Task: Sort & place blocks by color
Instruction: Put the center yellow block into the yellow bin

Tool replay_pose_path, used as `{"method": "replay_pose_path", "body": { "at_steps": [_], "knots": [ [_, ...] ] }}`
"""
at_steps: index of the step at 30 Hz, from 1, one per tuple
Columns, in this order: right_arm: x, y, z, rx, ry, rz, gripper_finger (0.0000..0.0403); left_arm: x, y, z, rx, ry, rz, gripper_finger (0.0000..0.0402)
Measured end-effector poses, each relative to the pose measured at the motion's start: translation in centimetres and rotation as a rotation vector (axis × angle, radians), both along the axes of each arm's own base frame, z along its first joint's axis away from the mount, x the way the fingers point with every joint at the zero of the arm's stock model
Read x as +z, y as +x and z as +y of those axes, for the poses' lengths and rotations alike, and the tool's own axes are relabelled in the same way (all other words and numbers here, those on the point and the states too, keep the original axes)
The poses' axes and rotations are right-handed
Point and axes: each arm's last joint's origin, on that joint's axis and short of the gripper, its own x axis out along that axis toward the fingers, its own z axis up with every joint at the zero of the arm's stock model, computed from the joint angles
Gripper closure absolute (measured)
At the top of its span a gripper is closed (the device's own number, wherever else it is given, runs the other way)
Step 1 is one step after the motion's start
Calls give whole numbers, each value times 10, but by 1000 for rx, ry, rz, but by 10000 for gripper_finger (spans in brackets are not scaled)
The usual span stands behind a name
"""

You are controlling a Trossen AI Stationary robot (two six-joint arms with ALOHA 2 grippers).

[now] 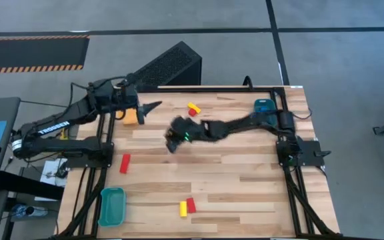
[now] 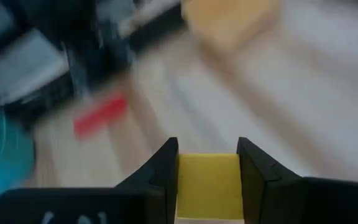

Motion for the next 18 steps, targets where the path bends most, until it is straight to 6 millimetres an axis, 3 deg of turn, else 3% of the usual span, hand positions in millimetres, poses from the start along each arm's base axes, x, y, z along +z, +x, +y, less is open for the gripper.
{"method": "replay_pose_path", "body": {
  "at_steps": [4,10,14,18],
  "knots": [
    [22,41,-38,-2,-27,-96,287,2,-13,4,120,-19,-2,111],
    [32,90,-91,38,-31,-221,287,10,-31,8,343,-55,1,111],
    [26,114,-122,52,-54,-306,287,13,-39,11,491,-164,-51,111],
    [3,130,-137,125,-47,-526,287,6,-41,11,550,-257,-27,111]
  ]
}}
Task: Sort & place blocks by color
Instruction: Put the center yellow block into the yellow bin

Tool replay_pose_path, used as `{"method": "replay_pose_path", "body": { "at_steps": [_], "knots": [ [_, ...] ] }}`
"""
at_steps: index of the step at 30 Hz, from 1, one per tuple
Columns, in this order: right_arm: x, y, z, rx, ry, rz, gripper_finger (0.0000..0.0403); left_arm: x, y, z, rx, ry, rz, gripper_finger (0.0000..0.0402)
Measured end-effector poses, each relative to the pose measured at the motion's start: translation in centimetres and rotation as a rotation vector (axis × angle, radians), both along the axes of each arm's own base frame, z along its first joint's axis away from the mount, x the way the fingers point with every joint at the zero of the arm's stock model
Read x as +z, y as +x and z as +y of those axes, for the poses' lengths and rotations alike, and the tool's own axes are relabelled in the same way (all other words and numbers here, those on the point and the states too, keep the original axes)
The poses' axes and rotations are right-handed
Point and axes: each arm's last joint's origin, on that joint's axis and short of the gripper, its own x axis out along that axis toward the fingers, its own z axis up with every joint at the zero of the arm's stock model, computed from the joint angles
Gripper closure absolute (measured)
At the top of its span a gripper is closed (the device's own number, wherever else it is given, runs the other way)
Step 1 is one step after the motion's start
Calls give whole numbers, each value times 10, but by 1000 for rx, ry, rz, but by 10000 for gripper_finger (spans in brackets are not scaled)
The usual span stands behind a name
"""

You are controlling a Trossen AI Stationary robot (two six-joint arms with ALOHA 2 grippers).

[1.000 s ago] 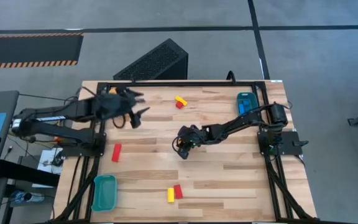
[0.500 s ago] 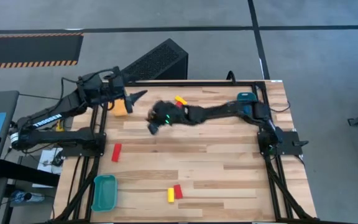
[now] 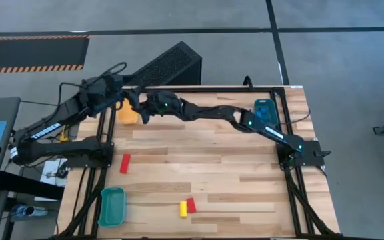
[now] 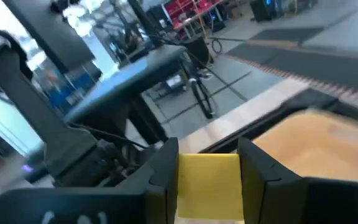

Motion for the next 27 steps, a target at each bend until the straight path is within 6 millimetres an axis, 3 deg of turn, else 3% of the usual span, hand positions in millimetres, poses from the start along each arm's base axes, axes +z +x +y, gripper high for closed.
{"method": "replay_pose_path", "body": {
  "at_steps": [3,8,15,18,23,27],
  "knots": [
    [-19,2,-7,-7,110,-14,287,-10,-1,1,65,-44,91,111],
    [-48,4,-14,-32,35,2,287,-30,-1,2,97,-144,277,111],
    [-74,11,1,-5,-20,-36,287,-60,6,8,117,-306,532,111],
    [-61,8,-10,-19,97,-79,287,-74,10,12,93,-388,641,111],
    [-11,-9,-46,5,351,-296,287,-77,13,12,3,-394,727,111],
    [-13,-16,-62,76,576,-340,287,-64,13,17,55,-217,810,111]
  ]
}}
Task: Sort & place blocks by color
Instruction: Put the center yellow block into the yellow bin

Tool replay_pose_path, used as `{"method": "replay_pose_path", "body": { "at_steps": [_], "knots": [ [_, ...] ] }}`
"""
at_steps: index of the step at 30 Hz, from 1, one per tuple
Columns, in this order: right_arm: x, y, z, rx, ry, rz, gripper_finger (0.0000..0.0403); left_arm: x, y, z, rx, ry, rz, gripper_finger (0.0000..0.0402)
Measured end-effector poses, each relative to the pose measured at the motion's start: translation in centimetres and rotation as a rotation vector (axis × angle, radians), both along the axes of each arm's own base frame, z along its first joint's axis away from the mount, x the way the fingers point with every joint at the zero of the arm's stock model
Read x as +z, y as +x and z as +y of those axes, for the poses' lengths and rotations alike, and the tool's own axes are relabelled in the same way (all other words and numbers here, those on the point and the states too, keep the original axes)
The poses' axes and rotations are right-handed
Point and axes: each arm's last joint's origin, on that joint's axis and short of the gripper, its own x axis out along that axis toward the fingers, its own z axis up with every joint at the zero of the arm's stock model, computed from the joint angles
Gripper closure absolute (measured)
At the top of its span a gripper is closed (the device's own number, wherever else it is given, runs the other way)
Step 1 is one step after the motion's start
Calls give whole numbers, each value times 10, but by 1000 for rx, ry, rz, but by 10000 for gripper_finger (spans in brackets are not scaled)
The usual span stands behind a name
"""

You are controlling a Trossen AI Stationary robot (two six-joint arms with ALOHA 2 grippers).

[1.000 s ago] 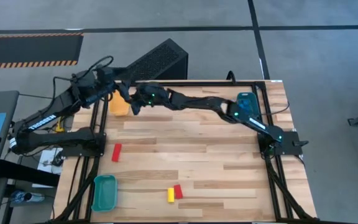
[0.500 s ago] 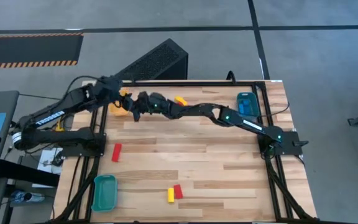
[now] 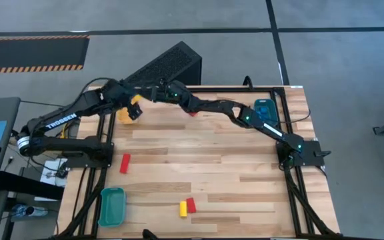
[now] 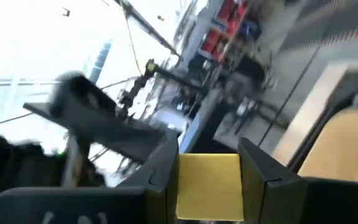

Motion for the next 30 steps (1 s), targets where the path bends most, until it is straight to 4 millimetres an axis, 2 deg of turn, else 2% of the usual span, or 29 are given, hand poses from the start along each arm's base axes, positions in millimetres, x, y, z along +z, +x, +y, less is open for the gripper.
{"method": "replay_pose_path", "body": {
  "at_steps": [5,15,19,23,30],
  "knots": [
    [2,-2,-1,97,90,-24,287,11,-4,10,32,135,63,111],
    [4,-5,-4,188,164,-63,287,16,-2,20,-204,130,43,111],
    [9,-7,-5,202,173,-88,287,15,0,17,-307,48,-28,111],
    [18,-11,-7,208,142,-157,287,13,4,21,-272,30,-31,111],
    [16,-10,-7,208,148,-143,287,10,6,27,-231,25,-30,116]
  ]
}}
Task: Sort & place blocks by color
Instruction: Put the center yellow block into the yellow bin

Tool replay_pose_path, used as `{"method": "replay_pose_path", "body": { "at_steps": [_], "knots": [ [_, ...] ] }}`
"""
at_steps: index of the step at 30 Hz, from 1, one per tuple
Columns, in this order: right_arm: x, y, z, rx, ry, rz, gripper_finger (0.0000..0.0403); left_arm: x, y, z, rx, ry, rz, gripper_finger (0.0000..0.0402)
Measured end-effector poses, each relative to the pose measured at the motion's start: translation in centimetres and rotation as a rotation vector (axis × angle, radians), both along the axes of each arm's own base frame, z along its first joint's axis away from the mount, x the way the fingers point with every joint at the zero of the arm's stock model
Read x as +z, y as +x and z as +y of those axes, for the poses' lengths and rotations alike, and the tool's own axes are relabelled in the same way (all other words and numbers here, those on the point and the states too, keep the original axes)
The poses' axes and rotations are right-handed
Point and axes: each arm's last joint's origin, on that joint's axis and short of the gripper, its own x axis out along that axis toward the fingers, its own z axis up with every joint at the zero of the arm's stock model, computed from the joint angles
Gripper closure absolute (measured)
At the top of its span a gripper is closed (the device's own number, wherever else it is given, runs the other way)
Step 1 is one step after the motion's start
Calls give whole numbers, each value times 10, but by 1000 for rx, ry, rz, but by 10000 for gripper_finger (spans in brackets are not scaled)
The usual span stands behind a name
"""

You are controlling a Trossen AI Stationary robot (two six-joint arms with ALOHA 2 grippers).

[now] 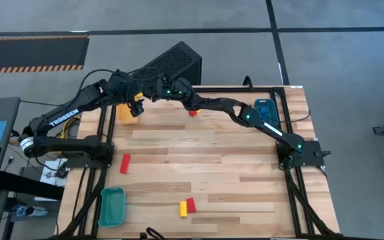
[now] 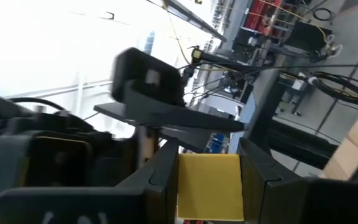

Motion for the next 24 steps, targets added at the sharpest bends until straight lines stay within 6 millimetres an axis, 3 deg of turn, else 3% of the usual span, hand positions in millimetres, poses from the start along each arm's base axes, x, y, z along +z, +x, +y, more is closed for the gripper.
{"method": "replay_pose_path", "body": {
  "at_steps": [5,12,18,24],
  "knots": [
    [-1,1,0,0,5,14,287,6,0,0,-5,36,8,167],
    [-2,0,-2,-12,-21,13,288,5,0,2,-20,23,13,299],
    [-1,-1,-2,-21,-29,1,282,6,-2,6,16,30,5,301],
    [-1,-3,-7,-33,-69,-1,187,12,-12,18,170,42,-47,301]
  ]
}}
